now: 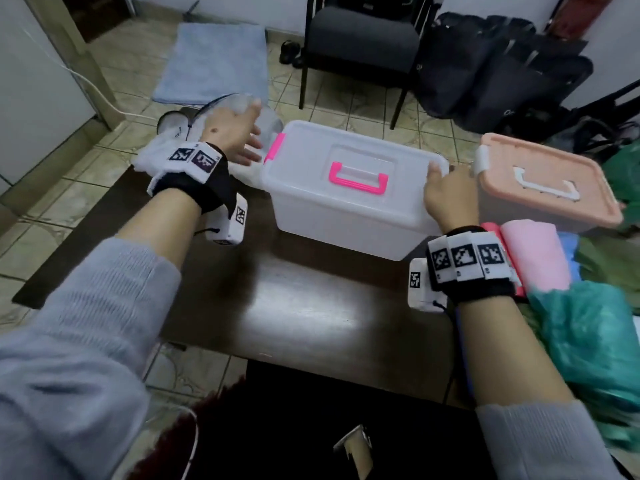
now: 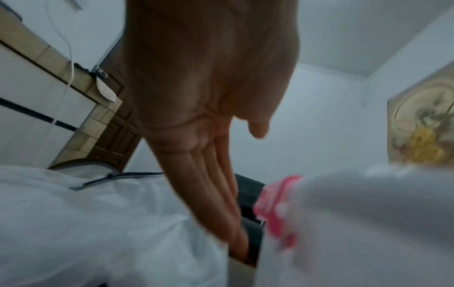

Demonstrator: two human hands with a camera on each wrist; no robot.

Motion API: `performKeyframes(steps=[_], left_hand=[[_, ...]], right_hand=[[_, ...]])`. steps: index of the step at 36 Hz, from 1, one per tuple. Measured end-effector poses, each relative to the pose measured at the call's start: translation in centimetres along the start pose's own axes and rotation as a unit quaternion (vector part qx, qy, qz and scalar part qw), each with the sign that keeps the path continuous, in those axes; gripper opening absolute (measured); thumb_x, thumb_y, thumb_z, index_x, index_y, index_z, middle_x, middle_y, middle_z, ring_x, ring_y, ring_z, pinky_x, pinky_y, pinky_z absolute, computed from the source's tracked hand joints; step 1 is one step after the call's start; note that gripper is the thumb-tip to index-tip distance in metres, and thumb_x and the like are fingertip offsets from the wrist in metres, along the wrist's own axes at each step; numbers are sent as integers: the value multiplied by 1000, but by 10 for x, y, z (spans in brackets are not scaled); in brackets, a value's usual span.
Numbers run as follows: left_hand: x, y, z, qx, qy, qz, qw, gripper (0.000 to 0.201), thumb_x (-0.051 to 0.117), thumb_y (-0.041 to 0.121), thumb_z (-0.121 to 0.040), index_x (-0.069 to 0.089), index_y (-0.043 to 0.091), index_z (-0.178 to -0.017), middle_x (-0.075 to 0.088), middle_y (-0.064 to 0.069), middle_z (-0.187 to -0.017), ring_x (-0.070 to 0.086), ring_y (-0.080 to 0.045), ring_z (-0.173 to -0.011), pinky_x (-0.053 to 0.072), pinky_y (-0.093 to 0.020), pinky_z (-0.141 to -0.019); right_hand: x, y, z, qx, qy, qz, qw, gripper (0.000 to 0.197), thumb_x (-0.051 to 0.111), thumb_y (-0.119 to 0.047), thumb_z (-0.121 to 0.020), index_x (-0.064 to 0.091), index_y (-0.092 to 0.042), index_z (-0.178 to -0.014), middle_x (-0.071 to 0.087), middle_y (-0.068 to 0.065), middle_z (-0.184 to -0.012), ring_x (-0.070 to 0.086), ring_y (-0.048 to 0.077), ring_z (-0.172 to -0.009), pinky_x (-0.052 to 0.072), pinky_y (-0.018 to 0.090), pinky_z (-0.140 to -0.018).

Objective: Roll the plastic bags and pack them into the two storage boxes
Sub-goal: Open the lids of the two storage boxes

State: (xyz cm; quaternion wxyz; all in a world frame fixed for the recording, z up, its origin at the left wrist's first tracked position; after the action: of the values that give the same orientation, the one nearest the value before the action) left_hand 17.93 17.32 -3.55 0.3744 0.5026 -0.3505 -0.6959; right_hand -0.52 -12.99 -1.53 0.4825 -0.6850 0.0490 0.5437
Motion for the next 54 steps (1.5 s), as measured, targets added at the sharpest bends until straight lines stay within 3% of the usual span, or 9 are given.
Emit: performKeyframes(steps=[7, 13, 16, 20, 25, 27, 38, 50, 54], left_hand=[[31, 12, 28, -11, -79, -130, 988, 35, 52, 33, -96, 51, 0, -106, 55, -13, -99, 55, -17, -61, 50, -22, -40], [27, 9, 34, -28, -86, -123, 988, 33, 48, 29, -98, 53, -3, -96, 60, -16, -99, 63, -31, -81, 56, -35, -70], [25, 6, 38, -42, -83, -101, 991, 28, 45, 26, -99, 50, 0, -93, 57, -12, -81, 60, -25, -67, 53, -25, -47], [25, -5, 40, -59, -108, -61, 991, 20, 46, 18, -100, 52, 3, -88, 57, -17, -91, 60, -27, -75, 57, -37, -70], [22, -8, 45, -56, -112, -10, 992, 13, 40, 14, -101, 48, 14, -111, 54, -7, -86, 55, -20, -71, 54, -28, -46], [20, -11, 47, -63, -118, -7, 991, 16, 39, 12, -101, 50, 12, -113, 54, -8, -87, 56, -20, -72, 55, -29, -47], [21, -27, 57, -98, -190, 4, 977, 25, 30, -6, -98, 49, 11, -101, 50, -4, -86, 52, -14, -73, 54, -23, -47], [10, -36, 74, -153, -268, -44, 950, 22, 39, 20, -101, 53, 4, -105, 62, -16, -94, 61, -29, -82, 58, -34, -59], [-17, -14, 40, -71, -129, -66, 987, 34, 42, 23, -101, 47, 0, -125, 54, -14, -109, 59, -35, -95, 50, -41, -78]], right_hand=[[3, 14, 3, 35, -47, -6, 998, 43, 24, -19, -104, 44, 11, -128, 43, 29, -136, 41, 40, -127, 33, 39, -101], [-4, 21, 0, 48, -56, 4, 997, 42, 21, -12, -103, 35, 13, -134, 35, 30, -142, 33, 40, -133, 26, 41, -108], [-6, 22, -1, 42, -21, 28, 998, 41, 27, -16, -102, 41, 9, -130, 41, 26, -139, 38, 37, -129, 31, 38, -102], [-25, -21, 23, -139, 135, 147, 970, 41, 42, -31, -98, 44, -6, -130, 40, 17, -133, 35, 32, -124, 31, 42, -101], [34, -68, 82, -336, -167, 117, 920, 64, 74, -50, -71, 50, -28, -126, 45, 1, -116, 39, 15, -110, 37, 35, -95], [45, -74, 92, -365, -160, 199, 895, 59, 78, -44, -70, 53, -29, -121, 48, 0, -113, 42, 18, -111, 40, 36, -91], [13, -99, 100, -376, -179, 109, 902, 20, 63, -19, -79, 58, -19, -98, 53, -8, -90, 46, 3, -71, 33, 11, -58], [-42, -143, 75, -381, -110, 127, 909, 18, 49, -10, -89, 43, -12, -106, 57, 9, -99, 54, 28, -90, 41, 34, -75], [-60, -163, 44, -390, -36, 101, 914, 22, 51, -12, -91, 48, -10, -112, 58, 10, -110, 55, 27, -97, 43, 31, -79]])
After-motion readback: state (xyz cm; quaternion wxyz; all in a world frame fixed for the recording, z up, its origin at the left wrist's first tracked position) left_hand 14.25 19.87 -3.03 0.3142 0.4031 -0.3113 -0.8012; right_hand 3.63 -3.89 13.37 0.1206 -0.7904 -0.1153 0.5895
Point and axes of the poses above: each hand's wrist, its own z-axis away from the middle knuckle, its own x-axis out of the palm, y = z × x, the point moved 9 cm from there along -z, towards the middle knuckle
